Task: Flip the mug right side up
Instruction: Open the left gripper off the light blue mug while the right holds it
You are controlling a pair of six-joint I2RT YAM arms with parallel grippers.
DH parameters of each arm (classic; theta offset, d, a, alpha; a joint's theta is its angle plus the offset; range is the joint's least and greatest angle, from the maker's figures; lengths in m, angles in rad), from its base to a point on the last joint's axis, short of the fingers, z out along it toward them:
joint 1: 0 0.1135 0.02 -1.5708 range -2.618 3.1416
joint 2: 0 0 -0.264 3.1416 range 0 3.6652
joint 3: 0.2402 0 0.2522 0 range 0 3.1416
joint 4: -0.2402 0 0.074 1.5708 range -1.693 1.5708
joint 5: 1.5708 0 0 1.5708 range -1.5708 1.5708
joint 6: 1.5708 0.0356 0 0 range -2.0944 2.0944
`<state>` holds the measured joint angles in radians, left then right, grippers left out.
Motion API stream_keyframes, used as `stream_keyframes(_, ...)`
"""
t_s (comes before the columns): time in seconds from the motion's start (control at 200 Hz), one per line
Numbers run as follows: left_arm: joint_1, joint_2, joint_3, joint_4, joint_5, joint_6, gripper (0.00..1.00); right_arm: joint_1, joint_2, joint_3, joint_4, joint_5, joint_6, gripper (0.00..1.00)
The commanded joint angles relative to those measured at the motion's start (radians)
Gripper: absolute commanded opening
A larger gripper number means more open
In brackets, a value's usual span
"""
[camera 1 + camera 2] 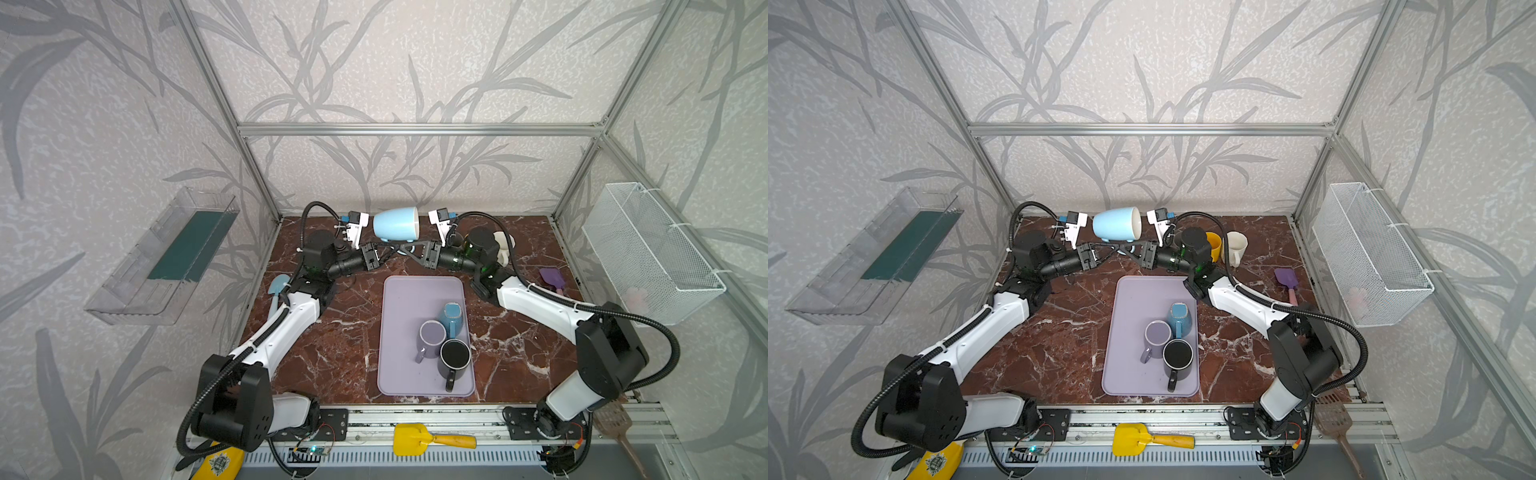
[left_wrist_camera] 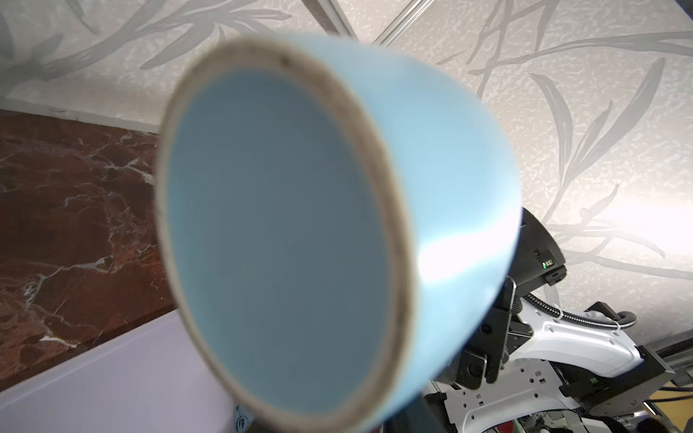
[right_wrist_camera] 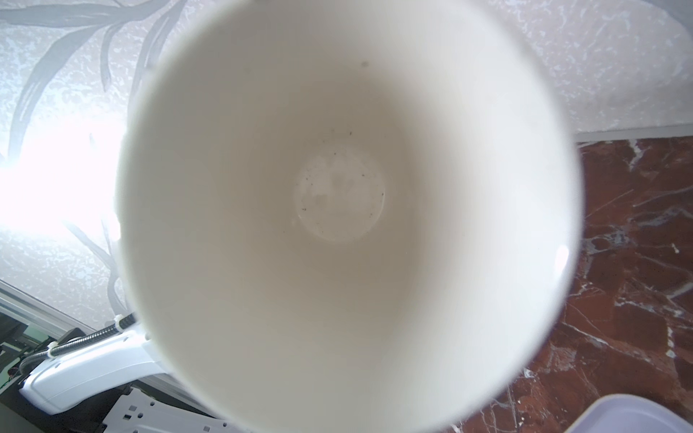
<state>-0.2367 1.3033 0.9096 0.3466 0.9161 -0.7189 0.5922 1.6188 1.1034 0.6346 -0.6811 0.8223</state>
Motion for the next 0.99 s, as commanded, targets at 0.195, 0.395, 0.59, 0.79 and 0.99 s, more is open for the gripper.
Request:
stream_keyframes(0.195,-0.004,-0.024,0.071,-0.261,-0.107,0.177,0.48,-0.015,-0.06,0.043,-0.068,0.022,-0.066,0.0)
stream_keyframes(0.395,-0.005,-0.029,0.089,-0.393,-0.174,0.244,0.51,-0.015,-0.064,0.084,-0.222,0.069,-0.138,0.0)
stream_keyframes(0.59,-0.006,-0.028,0.092,-0.464,-0.217,0.275,0.52,-0.014,-0.059,0.153,-0.441,0.16,-0.238,0.0)
stream_keyframes(0.79,-0.015,-0.022,0.105,-0.518,-0.25,0.306,0.53,-0.012,-0.032,0.237,-0.65,0.267,-0.307,0.0)
stream_keyframes(0.99,-0.038,-0.02,0.122,-0.561,-0.298,0.334,0.53,-0.013,0.025,0.33,-0.811,0.354,-0.367,0.0)
